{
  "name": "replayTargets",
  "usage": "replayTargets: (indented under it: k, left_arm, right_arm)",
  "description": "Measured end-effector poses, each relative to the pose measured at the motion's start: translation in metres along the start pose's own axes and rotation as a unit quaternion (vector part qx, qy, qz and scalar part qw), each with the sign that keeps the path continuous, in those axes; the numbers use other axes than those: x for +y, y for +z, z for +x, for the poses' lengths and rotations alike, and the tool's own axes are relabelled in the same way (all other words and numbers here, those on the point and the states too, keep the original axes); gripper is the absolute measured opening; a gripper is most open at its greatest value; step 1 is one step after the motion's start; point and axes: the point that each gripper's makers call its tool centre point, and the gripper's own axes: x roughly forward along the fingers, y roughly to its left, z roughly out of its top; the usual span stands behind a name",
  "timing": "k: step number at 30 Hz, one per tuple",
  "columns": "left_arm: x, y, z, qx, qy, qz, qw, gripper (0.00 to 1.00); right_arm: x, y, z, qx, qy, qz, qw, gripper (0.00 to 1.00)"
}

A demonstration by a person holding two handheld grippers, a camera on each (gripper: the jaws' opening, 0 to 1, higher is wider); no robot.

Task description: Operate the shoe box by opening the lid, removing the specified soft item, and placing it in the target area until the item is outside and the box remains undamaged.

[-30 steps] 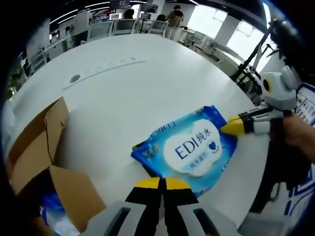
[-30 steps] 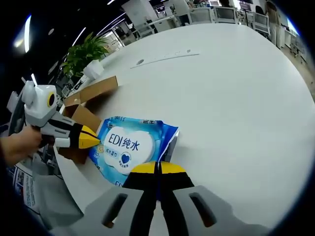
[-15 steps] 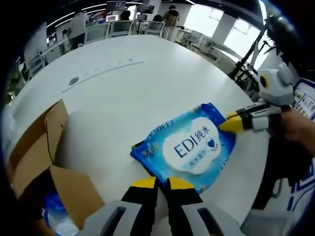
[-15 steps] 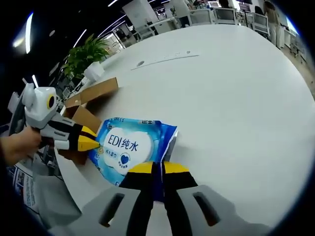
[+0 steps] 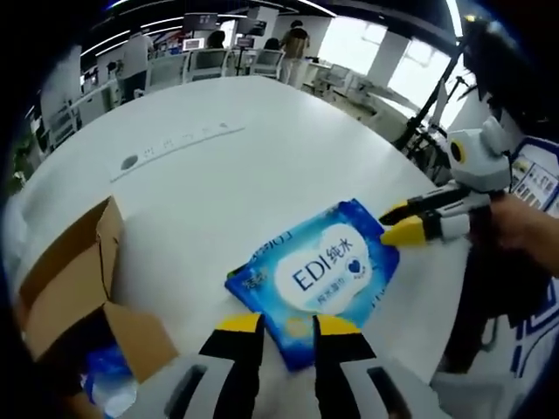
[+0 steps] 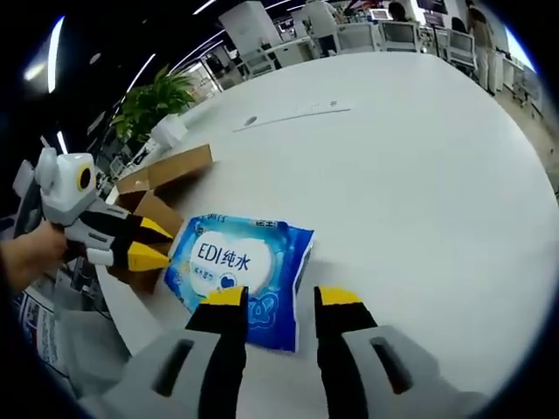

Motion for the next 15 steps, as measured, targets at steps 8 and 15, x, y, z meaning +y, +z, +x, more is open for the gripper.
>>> replayTargets:
  k: [8,15]
  left_arm:
    - [-0.011,0.001,-0.019,-0.021,-0.014,0.002,0.9997,0.34]
    - [-0.014,-0.003,-0.039,-0.035,-0.021,-0.009,0.9991,0.37]
  right_arm:
    - [0.013,0.001,-0.021,-0.007,0.006,-0.01,0.9999,0.48]
    - [0.027,0.002,-0.038,-0.016,0.001,-0.017,0.9997,0.49]
